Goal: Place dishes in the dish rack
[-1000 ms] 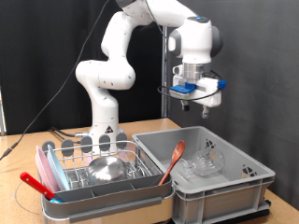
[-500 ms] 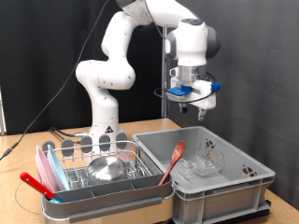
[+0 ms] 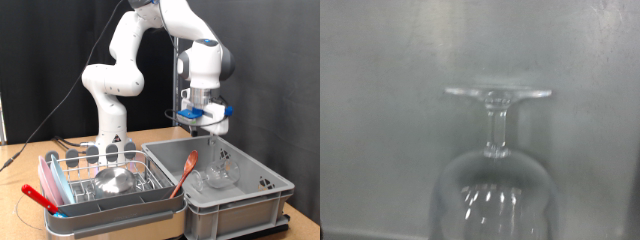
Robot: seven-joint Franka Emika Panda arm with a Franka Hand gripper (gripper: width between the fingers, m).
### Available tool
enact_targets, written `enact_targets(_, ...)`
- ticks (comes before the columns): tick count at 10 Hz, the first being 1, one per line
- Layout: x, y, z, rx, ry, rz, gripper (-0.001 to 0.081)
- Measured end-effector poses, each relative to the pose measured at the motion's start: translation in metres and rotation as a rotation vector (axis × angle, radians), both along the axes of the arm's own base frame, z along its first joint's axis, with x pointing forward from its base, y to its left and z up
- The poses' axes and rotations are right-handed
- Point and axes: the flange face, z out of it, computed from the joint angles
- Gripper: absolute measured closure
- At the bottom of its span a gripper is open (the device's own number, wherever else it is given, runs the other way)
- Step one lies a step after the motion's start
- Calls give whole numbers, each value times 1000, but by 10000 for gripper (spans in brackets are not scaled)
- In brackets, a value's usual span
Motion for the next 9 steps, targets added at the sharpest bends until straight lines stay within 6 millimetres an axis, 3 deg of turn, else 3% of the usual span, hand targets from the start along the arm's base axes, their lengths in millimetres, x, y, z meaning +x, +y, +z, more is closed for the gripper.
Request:
enact_targets(5, 8, -5, -51, 2, 40, 10, -2)
enact_targets(9, 9, 2, -91, -9, 73, 42, -2)
